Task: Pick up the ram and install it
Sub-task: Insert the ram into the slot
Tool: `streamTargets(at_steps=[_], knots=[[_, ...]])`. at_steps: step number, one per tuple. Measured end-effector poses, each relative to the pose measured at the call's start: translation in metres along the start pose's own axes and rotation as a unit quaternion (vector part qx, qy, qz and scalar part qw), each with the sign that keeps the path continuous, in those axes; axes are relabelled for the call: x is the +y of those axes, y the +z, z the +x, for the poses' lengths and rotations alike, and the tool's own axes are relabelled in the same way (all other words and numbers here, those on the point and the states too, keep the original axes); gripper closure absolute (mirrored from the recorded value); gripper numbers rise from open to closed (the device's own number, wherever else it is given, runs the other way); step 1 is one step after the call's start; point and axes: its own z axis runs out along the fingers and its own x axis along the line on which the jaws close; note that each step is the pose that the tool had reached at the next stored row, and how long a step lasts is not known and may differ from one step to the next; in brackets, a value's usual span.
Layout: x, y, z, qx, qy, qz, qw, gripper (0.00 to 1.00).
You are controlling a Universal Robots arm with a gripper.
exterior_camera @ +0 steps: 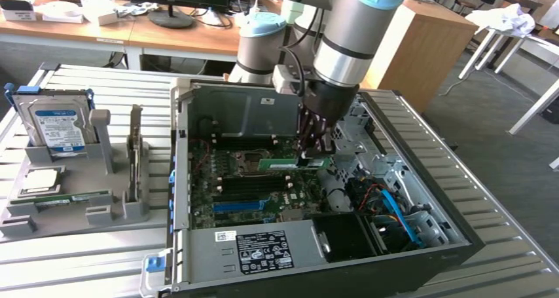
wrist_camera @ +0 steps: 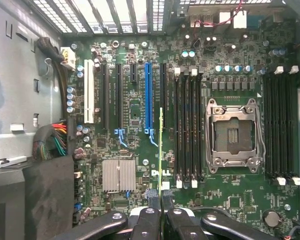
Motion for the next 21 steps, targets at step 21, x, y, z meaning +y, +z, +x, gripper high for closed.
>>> streamTargets(at_steps=[21], knots=[[-0.0002, 0.0056, -0.0001, 0.0000, 0.000, 0.0000, 1.0000, 0.87]])
